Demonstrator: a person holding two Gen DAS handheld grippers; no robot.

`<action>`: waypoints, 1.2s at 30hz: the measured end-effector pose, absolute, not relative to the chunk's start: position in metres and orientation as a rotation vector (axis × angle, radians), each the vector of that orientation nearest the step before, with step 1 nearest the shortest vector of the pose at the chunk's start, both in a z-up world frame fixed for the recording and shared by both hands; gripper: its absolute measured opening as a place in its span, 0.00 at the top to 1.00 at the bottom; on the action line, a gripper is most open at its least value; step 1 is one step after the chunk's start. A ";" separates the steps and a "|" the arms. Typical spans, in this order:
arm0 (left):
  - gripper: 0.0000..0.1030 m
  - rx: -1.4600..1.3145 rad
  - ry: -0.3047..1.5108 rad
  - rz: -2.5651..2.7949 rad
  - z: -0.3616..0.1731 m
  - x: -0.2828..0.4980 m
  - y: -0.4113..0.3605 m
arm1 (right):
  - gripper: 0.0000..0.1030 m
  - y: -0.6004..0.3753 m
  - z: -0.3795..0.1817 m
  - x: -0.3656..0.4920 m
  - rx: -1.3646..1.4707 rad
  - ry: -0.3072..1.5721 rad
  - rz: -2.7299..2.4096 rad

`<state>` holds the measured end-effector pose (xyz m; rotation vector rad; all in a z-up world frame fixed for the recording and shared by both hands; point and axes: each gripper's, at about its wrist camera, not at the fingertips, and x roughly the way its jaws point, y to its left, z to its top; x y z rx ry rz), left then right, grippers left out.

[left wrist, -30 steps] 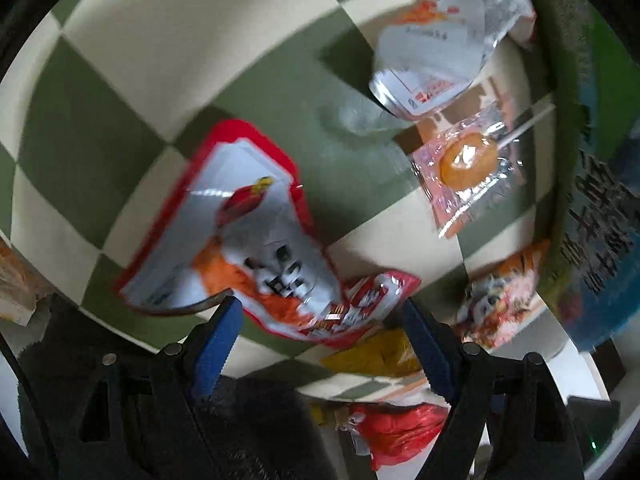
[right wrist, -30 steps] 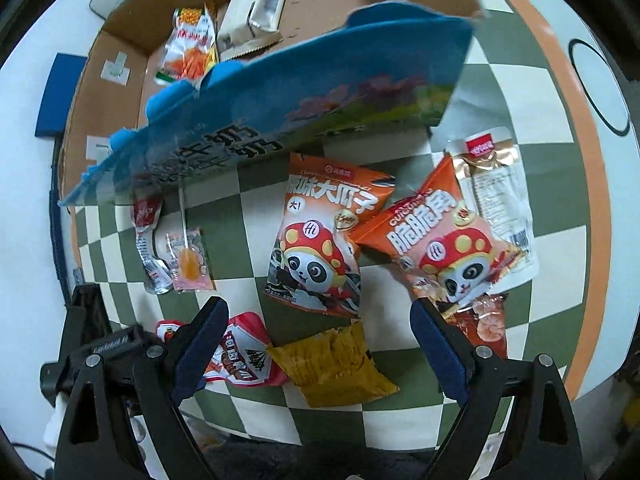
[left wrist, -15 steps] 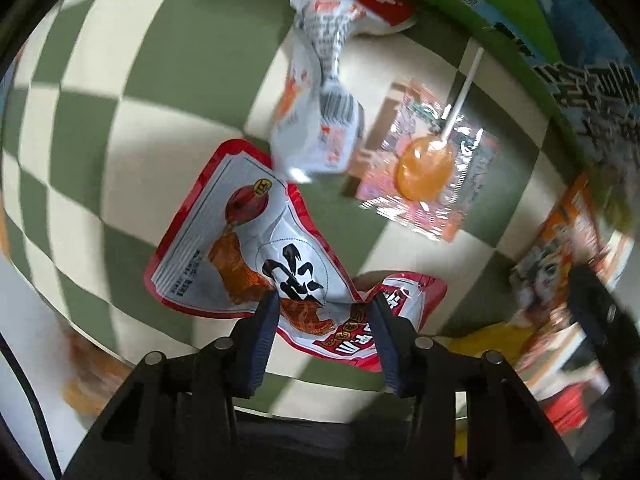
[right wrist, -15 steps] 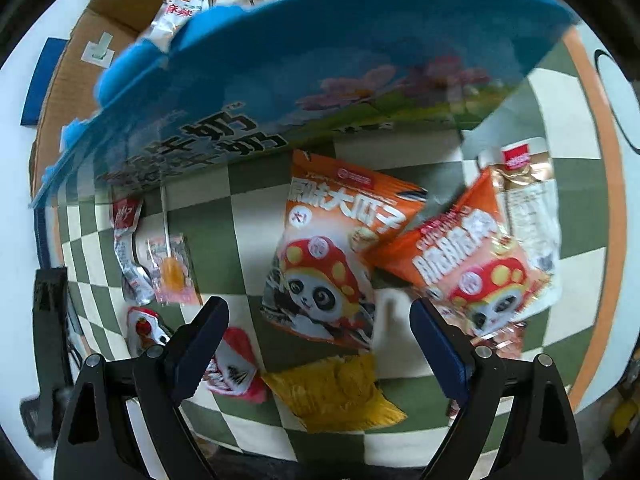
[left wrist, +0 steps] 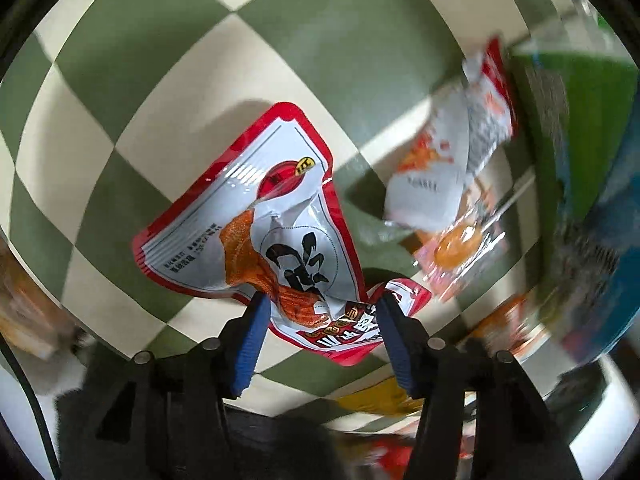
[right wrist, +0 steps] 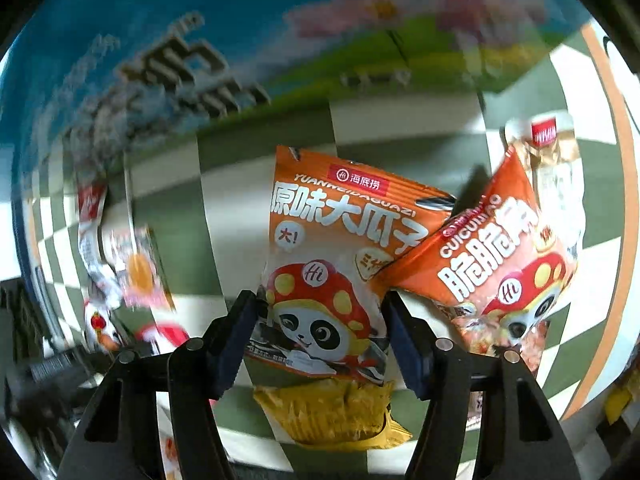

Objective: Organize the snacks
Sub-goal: 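Lift both held bags up off the table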

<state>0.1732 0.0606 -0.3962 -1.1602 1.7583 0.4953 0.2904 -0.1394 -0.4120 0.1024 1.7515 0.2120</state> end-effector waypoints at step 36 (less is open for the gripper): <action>0.62 -0.308 1.872 0.292 -0.410 0.229 -0.021 | 0.38 -0.119 -0.423 0.263 -0.059 1.761 0.257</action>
